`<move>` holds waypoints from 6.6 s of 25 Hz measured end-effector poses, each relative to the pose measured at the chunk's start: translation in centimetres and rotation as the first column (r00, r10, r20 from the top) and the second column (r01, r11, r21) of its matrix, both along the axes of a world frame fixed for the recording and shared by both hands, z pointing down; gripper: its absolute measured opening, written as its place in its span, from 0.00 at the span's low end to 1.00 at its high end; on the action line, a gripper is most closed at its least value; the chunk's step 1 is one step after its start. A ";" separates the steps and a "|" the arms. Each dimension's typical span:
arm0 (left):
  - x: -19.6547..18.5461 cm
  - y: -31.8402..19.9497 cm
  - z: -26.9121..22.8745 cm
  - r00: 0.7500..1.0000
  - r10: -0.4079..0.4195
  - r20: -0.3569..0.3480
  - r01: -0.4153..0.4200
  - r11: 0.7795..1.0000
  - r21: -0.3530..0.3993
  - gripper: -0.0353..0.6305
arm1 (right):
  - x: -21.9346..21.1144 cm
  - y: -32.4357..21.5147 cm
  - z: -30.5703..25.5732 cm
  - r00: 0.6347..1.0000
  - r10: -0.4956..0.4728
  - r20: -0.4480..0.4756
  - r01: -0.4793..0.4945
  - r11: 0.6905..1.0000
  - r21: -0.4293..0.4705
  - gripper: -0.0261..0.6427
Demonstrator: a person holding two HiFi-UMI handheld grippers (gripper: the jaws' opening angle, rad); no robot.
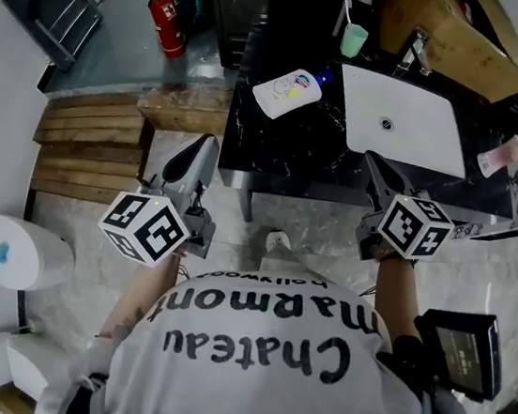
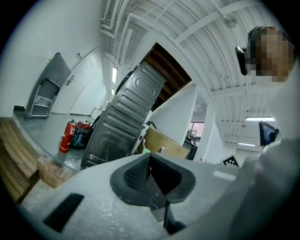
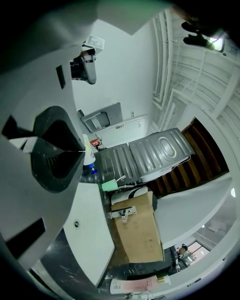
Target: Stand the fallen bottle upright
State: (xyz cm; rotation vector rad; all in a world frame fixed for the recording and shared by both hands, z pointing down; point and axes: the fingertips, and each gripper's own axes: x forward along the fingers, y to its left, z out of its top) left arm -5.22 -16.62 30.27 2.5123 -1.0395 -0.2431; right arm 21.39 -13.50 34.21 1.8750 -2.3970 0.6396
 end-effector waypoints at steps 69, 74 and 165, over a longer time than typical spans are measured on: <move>2.7 -12.7 4.0 0.951 -0.302 0.060 0.307 0.948 -0.090 0.08 | 0.8 -26.2 12.0 0.644 0.398 0.653 0.084 0.812 -0.577 0.22; 2.3 -12.7 4.1 0.949 -0.310 0.057 0.315 0.944 -0.096 0.08 | 0.7 -26.2 11.7 0.628 0.380 0.679 0.105 0.824 -0.557 0.19; -6.8 -11.2 -0.8 1.000 -0.002 -0.003 0.002 1.000 0.003 0.08 | -3.6 -18.6 -4.2 0.952 0.302 -0.053 -0.296 0.950 0.100 0.19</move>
